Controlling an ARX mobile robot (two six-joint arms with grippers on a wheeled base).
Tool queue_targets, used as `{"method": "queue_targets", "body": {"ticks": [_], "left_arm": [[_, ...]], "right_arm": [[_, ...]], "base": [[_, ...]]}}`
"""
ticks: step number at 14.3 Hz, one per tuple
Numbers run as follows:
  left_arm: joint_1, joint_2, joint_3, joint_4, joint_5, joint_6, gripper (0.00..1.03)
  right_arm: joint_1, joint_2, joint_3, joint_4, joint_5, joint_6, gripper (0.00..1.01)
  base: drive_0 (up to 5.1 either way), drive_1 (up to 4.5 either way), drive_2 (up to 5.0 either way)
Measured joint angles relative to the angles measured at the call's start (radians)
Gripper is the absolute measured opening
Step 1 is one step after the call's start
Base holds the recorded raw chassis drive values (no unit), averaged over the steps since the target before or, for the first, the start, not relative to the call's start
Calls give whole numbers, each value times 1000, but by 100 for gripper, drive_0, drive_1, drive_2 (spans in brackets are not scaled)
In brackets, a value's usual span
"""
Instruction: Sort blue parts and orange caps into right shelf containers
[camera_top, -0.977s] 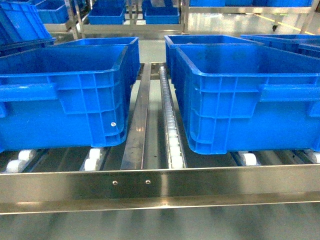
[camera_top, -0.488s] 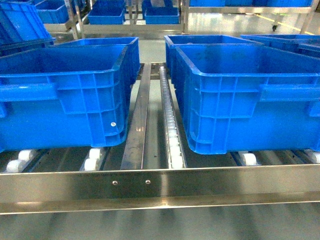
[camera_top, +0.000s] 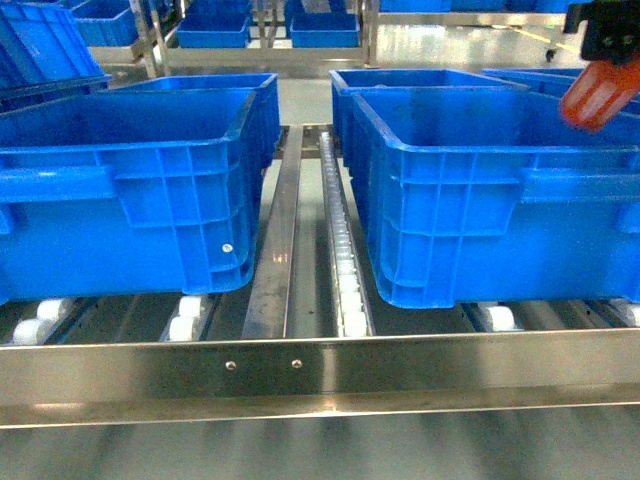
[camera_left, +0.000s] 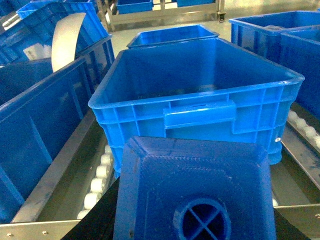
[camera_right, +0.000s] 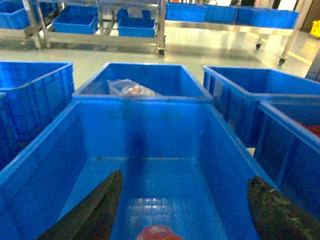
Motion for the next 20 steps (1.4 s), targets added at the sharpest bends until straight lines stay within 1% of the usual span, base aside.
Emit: {"method": "queue_targets", "body": {"ticks": [1, 2, 3, 4, 5, 6, 7, 8, 10, 12, 13, 14, 15, 16, 17, 18, 19, 20], "left_arm": [[0, 0, 0, -1, 0, 0, 44], [0, 0, 0, -1, 0, 0, 44], [0, 0, 0, -1, 0, 0, 44], [0, 0, 0, -1, 0, 0, 44], [-4, 0, 2, -17, -17, 2, 44], [-66, 31, 43, -125, -175, 1, 44], [-123, 110, 108, -100, -304, -3, 44], [-137, 199, 177, -40, -344, -4, 44], [-150, 411, 353, 76, -335, -10, 44], [-164, 668, 555, 88, -280, -62, 44], [-175, 817, 684, 79, -269, -86, 45], [-185, 951, 797, 133, -270, -82, 58], [-197, 998, 826, 152, -290, -75, 70], [-204, 963, 762, 168, -286, -72, 81], [-206, 867, 674, 162, -270, -81, 94], [-201, 742, 582, 189, -233, -102, 99], [-181, 570, 466, 191, -167, -133, 98], [-155, 431, 356, 165, -162, -145, 98]], "right_arm": [[3, -6, -37, 27, -9, 2, 79], [16, -90, -137, 95, -9, -3, 92], [28, -240, -264, 127, -19, -7, 100], [36, -370, -389, 127, -21, -18, 98], [45, -432, -502, 127, -11, -37, 98], [50, -463, -586, 97, 2, -51, 98], [55, -501, -655, 64, 12, -51, 98], [60, -532, -674, 65, 24, -49, 98], [51, -569, -674, 62, 41, -32, 98], [45, -575, -676, 49, 49, -24, 98], [45, -581, -674, 46, 50, -21, 98], [45, -581, -670, 47, 51, -22, 98], [45, -583, -666, 46, 52, -22, 98], [45, -583, -660, 47, 53, -21, 98], [39, -583, -658, 47, 53, -21, 98], [38, -580, -659, 55, 53, -17, 98], [33, -580, -667, 69, 42, -7, 98], [33, -576, -686, 77, 19, 5, 98]], "base": [[0, 0, 0], [0, 0, 0], [0, 0, 0], [0, 0, 0], [0, 0, 0], [0, 0, 0], [0, 0, 0], [0, 0, 0], [0, 0, 0], [0, 0, 0], [0, 0, 0], [0, 0, 0], [0, 0, 0], [0, 0, 0], [0, 0, 0], [0, 0, 0], [0, 0, 0], [0, 0, 0]]}}
